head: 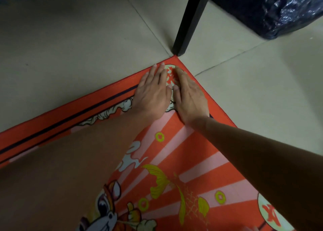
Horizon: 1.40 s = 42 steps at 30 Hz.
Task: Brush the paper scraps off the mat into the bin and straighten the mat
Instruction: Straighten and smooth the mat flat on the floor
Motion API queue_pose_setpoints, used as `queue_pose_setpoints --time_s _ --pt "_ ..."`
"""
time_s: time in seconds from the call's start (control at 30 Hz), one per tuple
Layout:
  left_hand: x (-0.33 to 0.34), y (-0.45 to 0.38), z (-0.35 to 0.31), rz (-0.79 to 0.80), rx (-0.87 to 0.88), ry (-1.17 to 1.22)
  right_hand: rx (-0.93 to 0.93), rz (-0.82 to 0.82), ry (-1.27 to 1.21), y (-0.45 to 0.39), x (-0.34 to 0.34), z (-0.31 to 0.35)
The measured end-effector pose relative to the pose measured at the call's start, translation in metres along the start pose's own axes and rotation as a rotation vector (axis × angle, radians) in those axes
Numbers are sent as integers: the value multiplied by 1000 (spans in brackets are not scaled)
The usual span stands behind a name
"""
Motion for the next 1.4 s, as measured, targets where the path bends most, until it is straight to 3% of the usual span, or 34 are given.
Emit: queue_pose_setpoints --time_s 0.17,0.53,0.77,0.97,1.13,1.4 --pt "-1 3 -2 -33 25 -48 -45 136 160 -31 8 -1" --pt "-3 2 0 -21 36 -60 -38 196 281 -39 18 -7" --pt "0 1 1 -27 16 -25 -161 223 201 -1 -1 -17" --pt "2 3 -8 2 -41 -87 -164 207 207 20 -7 -27" --pt "16 59 -59 -34 39 -108 -180 197 123 19 -9 -32" --pt "16 64 -58 -24 15 -121 -187 223 83 29 -13 -35"
Point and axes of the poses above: each hand's wrist, its own y-axis away from the middle knuckle, its own x-axis out of the palm, z = x × y, the point moved 6 cm from there along -y, towards the middle knuckle, and after that the axes turned 6 degrees about -x, right-handed, at the moved point
